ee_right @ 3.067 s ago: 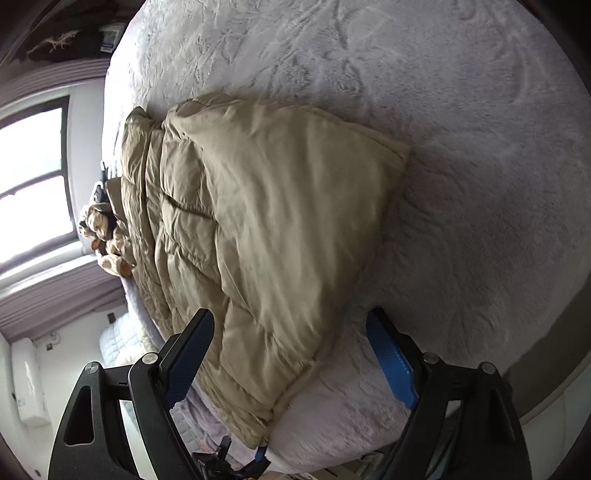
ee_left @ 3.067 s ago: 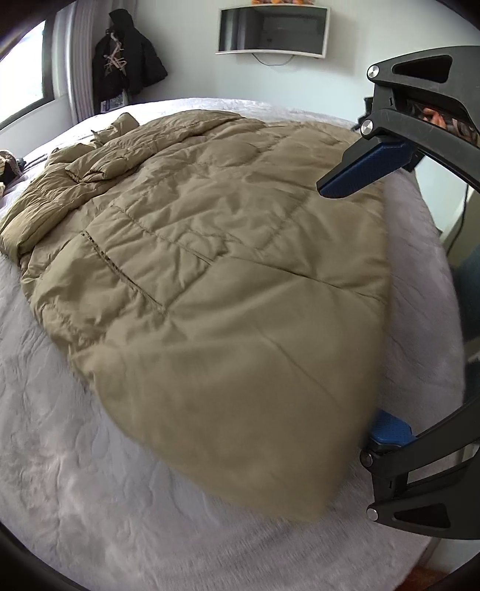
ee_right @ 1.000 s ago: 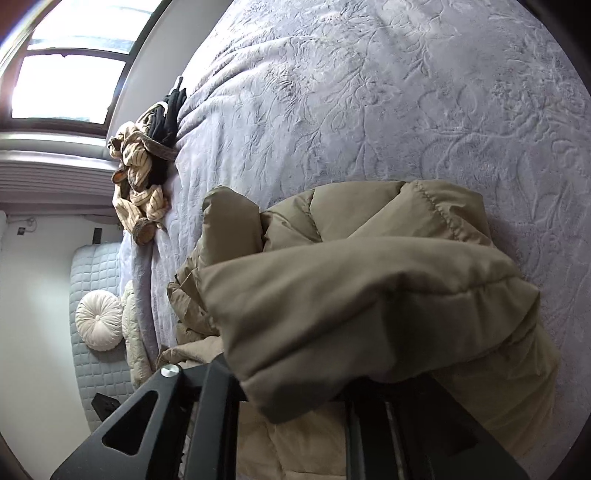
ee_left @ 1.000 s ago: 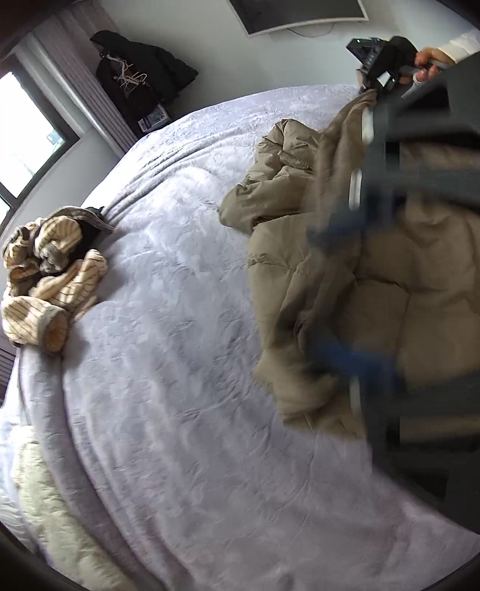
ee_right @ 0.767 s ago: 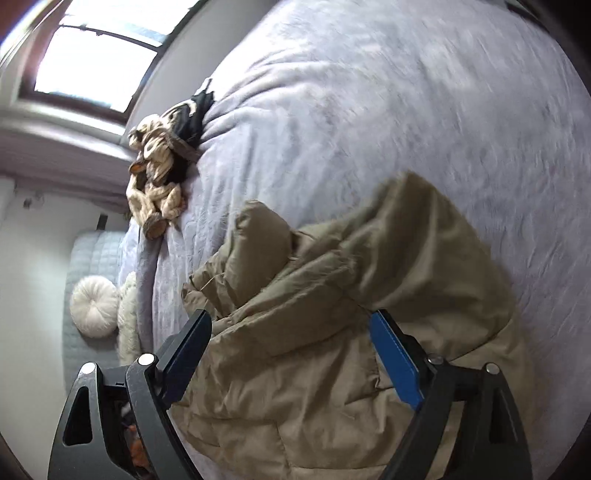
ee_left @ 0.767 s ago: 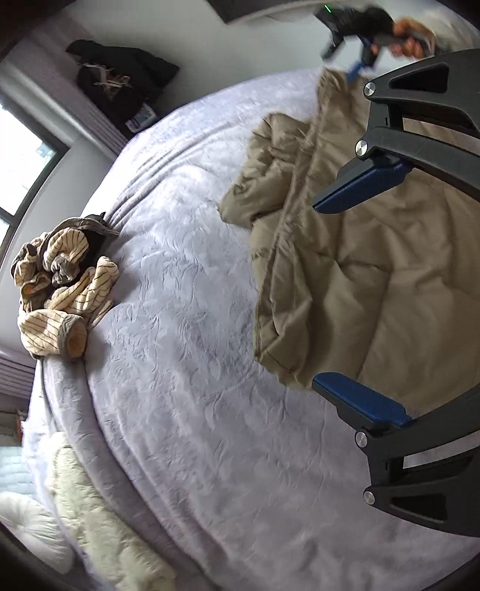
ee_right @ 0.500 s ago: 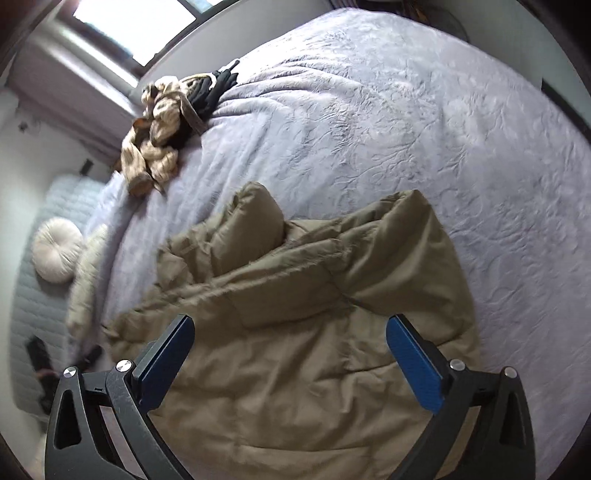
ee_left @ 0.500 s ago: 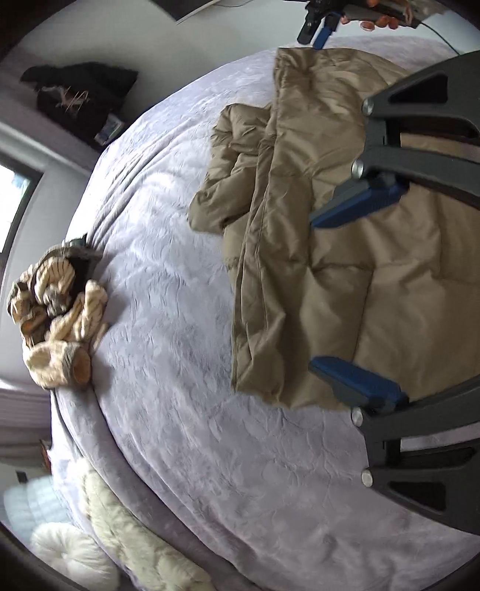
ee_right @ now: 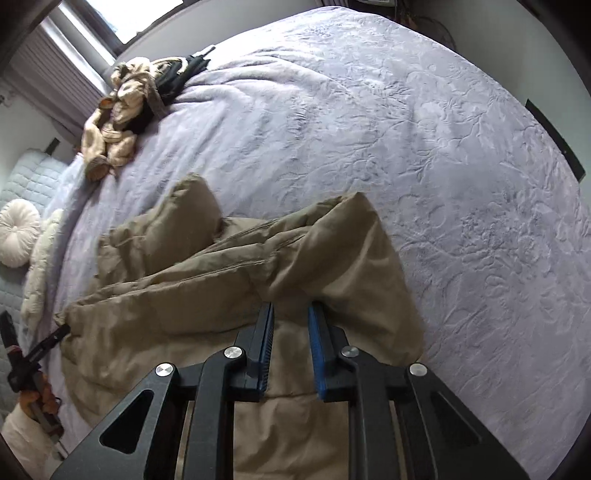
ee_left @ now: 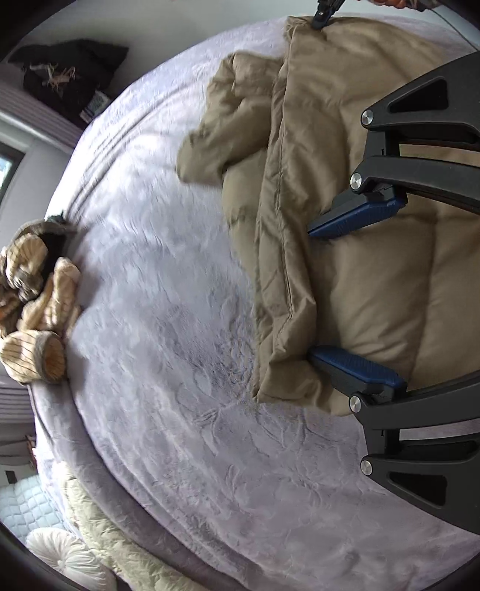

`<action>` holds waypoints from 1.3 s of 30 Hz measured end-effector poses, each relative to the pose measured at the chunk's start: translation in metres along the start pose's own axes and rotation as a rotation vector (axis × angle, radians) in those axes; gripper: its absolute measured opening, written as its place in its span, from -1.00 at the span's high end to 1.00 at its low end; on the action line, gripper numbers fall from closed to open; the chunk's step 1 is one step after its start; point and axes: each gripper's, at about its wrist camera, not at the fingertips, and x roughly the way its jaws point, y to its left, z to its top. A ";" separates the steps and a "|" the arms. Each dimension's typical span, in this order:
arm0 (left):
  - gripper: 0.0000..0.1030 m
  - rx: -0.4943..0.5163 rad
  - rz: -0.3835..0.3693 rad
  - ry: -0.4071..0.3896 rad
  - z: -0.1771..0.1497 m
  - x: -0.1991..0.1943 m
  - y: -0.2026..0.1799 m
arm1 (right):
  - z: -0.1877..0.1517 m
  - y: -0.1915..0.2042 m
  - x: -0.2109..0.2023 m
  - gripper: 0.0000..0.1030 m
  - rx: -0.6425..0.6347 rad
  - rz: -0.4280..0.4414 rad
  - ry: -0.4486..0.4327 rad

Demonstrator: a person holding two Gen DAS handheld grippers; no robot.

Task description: Fold large clothes

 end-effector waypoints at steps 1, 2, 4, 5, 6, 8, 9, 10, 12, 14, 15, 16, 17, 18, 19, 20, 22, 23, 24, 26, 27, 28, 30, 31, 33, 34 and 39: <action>-0.23 -0.011 0.002 0.001 0.002 0.007 0.001 | 0.004 -0.004 0.009 0.60 0.011 -0.022 0.003; -0.23 -0.017 0.006 -0.002 0.003 0.013 0.001 | 0.006 -0.008 0.015 0.67 0.021 -0.036 0.003; -0.23 -0.020 0.012 -0.006 0.006 0.021 -0.001 | 0.012 -0.016 0.030 0.67 0.043 -0.064 0.004; -0.23 -0.020 0.015 -0.009 0.007 0.025 -0.001 | 0.014 -0.021 0.038 0.67 0.058 -0.072 0.012; -0.23 -0.018 0.017 -0.012 0.009 0.030 -0.001 | 0.015 -0.024 0.044 0.67 0.069 -0.077 0.014; -0.23 -0.017 0.024 -0.021 0.013 0.038 -0.001 | 0.018 -0.029 0.056 0.67 0.088 -0.084 0.013; -0.23 -0.019 0.025 -0.025 0.014 0.040 -0.001 | 0.020 -0.031 0.061 0.67 0.091 -0.089 0.011; -0.23 -0.022 0.027 -0.029 0.015 0.044 -0.001 | 0.022 -0.032 0.067 0.67 0.090 -0.099 0.009; -0.23 -0.028 0.031 -0.037 0.017 0.051 -0.001 | 0.024 -0.035 0.077 0.68 0.085 -0.112 0.010; -0.23 -0.027 0.043 -0.046 0.019 0.057 -0.002 | 0.026 -0.038 0.085 0.68 0.084 -0.114 0.006; -0.23 -0.027 0.048 -0.048 0.020 0.059 -0.003 | 0.026 -0.039 0.088 0.69 0.086 -0.114 0.003; -0.23 -0.028 0.055 -0.047 0.021 0.062 -0.003 | 0.026 -0.040 0.090 0.69 0.090 -0.112 0.000; -0.23 -0.034 0.063 -0.045 0.023 0.062 -0.003 | 0.026 -0.041 0.092 0.69 0.091 -0.113 -0.002; -0.23 -0.041 0.074 -0.044 0.024 0.060 -0.002 | 0.026 -0.041 0.093 0.69 0.088 -0.117 -0.003; -0.23 -0.048 0.094 -0.042 0.027 0.057 -0.001 | 0.026 -0.040 0.093 0.69 0.085 -0.121 -0.001; -0.23 -0.057 0.120 -0.046 0.030 0.050 0.000 | 0.026 -0.039 0.093 0.69 0.083 -0.125 0.000; -0.23 -0.069 0.129 -0.080 0.031 0.027 0.005 | 0.027 -0.035 0.088 0.68 0.071 -0.146 0.001; -0.23 -0.067 0.127 -0.100 0.029 0.014 0.008 | 0.027 -0.032 0.085 0.61 0.061 -0.156 -0.002; -0.23 -0.063 0.130 -0.109 0.027 0.006 0.011 | 0.027 -0.030 0.081 0.61 0.047 -0.165 -0.004; -0.23 -0.054 0.152 -0.114 0.021 -0.008 0.018 | 0.025 -0.023 0.068 0.59 0.010 -0.187 -0.017; -0.23 -0.058 0.158 -0.111 0.016 -0.014 0.023 | 0.022 -0.020 0.057 0.57 -0.009 -0.190 -0.035; -0.23 -0.067 0.160 -0.104 0.013 -0.017 0.028 | 0.019 -0.019 0.049 0.54 -0.015 -0.188 -0.045; -0.23 -0.098 0.168 -0.073 0.002 -0.021 0.038 | 0.012 -0.020 0.034 0.49 -0.009 -0.180 -0.061; -0.23 -0.108 0.172 -0.062 -0.002 -0.023 0.040 | 0.007 -0.021 0.026 0.47 0.002 -0.173 -0.066; -0.23 -0.121 0.181 -0.042 -0.015 -0.028 0.041 | -0.002 -0.023 0.014 0.44 0.017 -0.159 -0.064; -0.23 -0.119 0.184 -0.035 -0.021 -0.030 0.039 | -0.007 -0.023 0.008 0.38 0.024 -0.150 -0.059; -0.23 -0.079 0.170 0.004 -0.049 -0.048 0.020 | -0.039 -0.022 -0.020 0.19 0.081 -0.097 -0.042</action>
